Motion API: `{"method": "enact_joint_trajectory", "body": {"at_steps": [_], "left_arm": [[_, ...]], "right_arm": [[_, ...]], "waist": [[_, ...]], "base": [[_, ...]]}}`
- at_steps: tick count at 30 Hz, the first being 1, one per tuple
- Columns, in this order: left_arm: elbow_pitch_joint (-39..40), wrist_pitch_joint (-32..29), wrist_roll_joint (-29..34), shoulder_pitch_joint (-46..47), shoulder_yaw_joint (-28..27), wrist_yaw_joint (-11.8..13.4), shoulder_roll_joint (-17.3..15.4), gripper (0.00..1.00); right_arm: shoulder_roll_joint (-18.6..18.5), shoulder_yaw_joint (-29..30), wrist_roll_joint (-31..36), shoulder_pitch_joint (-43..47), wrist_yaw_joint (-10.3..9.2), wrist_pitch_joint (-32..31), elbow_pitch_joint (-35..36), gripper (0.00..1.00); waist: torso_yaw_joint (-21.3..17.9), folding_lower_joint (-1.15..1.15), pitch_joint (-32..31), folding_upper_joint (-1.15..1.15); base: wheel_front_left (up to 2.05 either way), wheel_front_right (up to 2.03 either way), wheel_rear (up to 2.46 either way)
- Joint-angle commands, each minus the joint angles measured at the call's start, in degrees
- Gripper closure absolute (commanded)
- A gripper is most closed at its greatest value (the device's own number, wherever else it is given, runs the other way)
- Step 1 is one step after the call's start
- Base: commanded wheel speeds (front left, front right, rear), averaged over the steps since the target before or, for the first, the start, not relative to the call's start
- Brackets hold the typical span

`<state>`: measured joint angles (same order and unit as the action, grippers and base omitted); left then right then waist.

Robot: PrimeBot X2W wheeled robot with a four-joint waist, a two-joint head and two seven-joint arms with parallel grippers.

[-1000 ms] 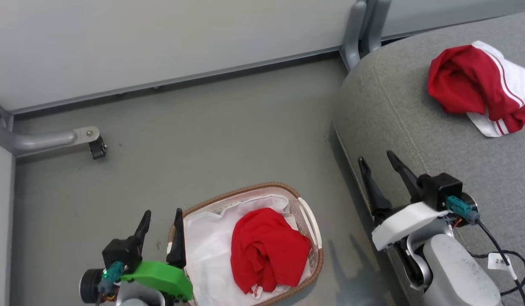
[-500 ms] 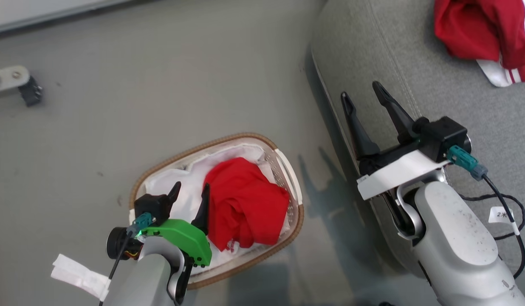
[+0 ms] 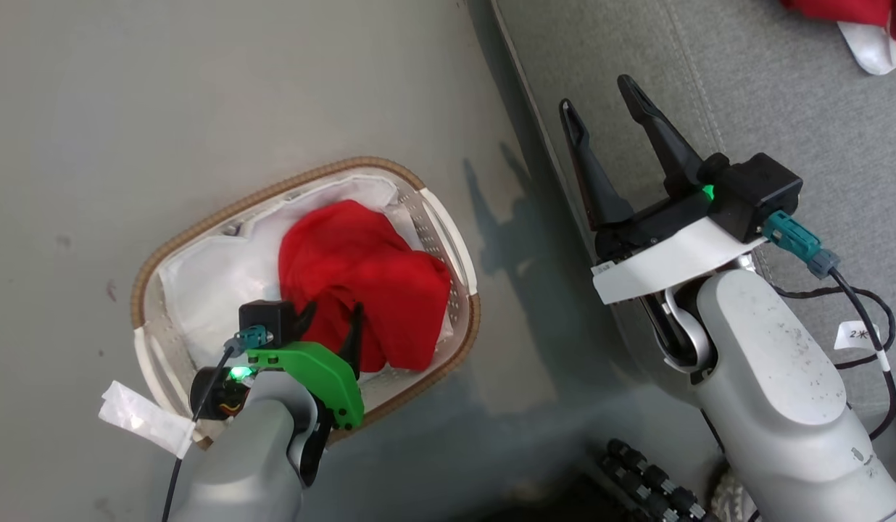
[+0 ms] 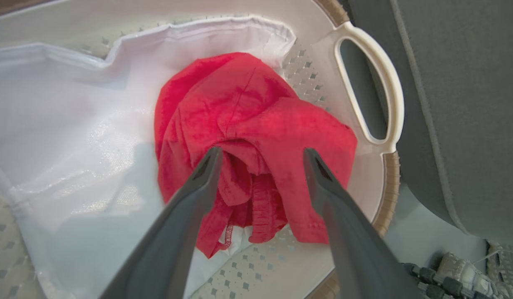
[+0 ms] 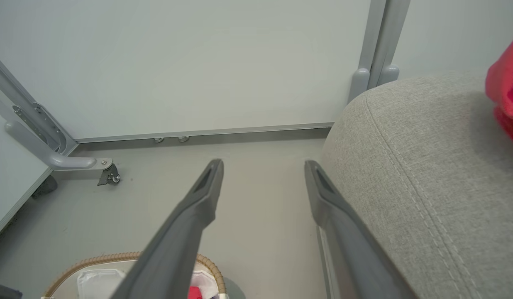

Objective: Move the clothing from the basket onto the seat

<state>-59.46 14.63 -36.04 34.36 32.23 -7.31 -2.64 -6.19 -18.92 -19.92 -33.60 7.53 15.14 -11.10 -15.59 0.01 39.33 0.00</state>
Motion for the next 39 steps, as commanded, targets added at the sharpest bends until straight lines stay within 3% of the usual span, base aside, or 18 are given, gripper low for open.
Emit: {"method": "enact_joint_trajectory", "body": {"at_steps": [1,16,38,39], "left_arm": [[-0.4,-0.2,-1.5,2.0,0.8,-0.2,-0.5,0.0],[-6.7,-1.5,-10.2,9.5,9.4,-0.2,-0.5,0.0],[-12.3,-1.6,-11.6,18.0,15.5,1.4,-0.5,0.0],[-12.4,-1.5,-11.6,18.1,15.8,1.3,-0.5,0.29]], "right_arm": [[0.2,0.0,0.2,-0.8,-0.08,0.0,0.4,0.0],[1.0,0.4,0.8,-3.1,-0.08,0.0,2.6,0.0],[1.1,1.2,1.9,-3.4,-0.08,0.0,5.8,0.0],[1.0,1.1,1.9,-3.4,-0.08,0.0,5.9,0.0]], "waist": [[-2.5,-0.01,4.3,0.0],[-3.8,-0.01,11.7,0.0],[-1.9,-0.01,17.0,0.0],[-1.7,-0.01,17.0,0.0]], "base": [[0.0,0.0,0.0],[0.0,0.0,0.0],[0.01,0.01,0.01],[0.02,0.02,0.02]]}}
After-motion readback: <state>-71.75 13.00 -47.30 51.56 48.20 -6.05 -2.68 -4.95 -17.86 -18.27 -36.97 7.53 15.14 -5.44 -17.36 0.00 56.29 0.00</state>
